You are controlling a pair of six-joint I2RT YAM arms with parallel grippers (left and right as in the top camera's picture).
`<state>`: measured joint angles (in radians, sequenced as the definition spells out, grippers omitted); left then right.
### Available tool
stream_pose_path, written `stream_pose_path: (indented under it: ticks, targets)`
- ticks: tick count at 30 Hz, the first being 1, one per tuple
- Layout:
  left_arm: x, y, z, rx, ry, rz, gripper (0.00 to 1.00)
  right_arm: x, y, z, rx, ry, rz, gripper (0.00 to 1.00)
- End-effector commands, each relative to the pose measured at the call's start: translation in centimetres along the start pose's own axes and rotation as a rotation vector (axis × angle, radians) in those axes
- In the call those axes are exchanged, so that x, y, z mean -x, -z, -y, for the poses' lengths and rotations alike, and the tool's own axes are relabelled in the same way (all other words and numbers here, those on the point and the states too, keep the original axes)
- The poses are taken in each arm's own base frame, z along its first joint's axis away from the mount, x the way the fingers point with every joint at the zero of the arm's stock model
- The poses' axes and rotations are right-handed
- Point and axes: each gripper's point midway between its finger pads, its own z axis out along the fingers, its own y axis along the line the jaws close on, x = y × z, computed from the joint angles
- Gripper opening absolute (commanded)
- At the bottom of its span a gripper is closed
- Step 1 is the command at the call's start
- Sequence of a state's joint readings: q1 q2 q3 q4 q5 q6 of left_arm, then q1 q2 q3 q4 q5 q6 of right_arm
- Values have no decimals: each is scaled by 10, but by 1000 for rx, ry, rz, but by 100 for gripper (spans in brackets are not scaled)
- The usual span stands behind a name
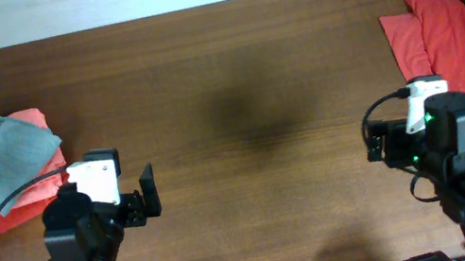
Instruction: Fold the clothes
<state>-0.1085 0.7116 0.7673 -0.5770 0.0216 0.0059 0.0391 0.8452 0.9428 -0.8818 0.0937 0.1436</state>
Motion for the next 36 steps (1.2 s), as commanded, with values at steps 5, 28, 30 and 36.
stream_pose_path:
  ticks: [5, 28, 30, 36]
  targets:
    - [12, 6, 11, -65, 4, 27, 99, -55, 4, 116, -439, -543, -215, 99]
    - [11, 4, 11, -65, 5, 20, 99, -210, -42, 196, -702, -976, -656, 95]
    - [11, 4, 11, -66, 5, 20, 99, -211, -47, 198, -703, -975, -644, 93]
    - [11, 4, 11, -65, 5, 20, 99, -209, -49, 201, -705, -975, -624, 88]
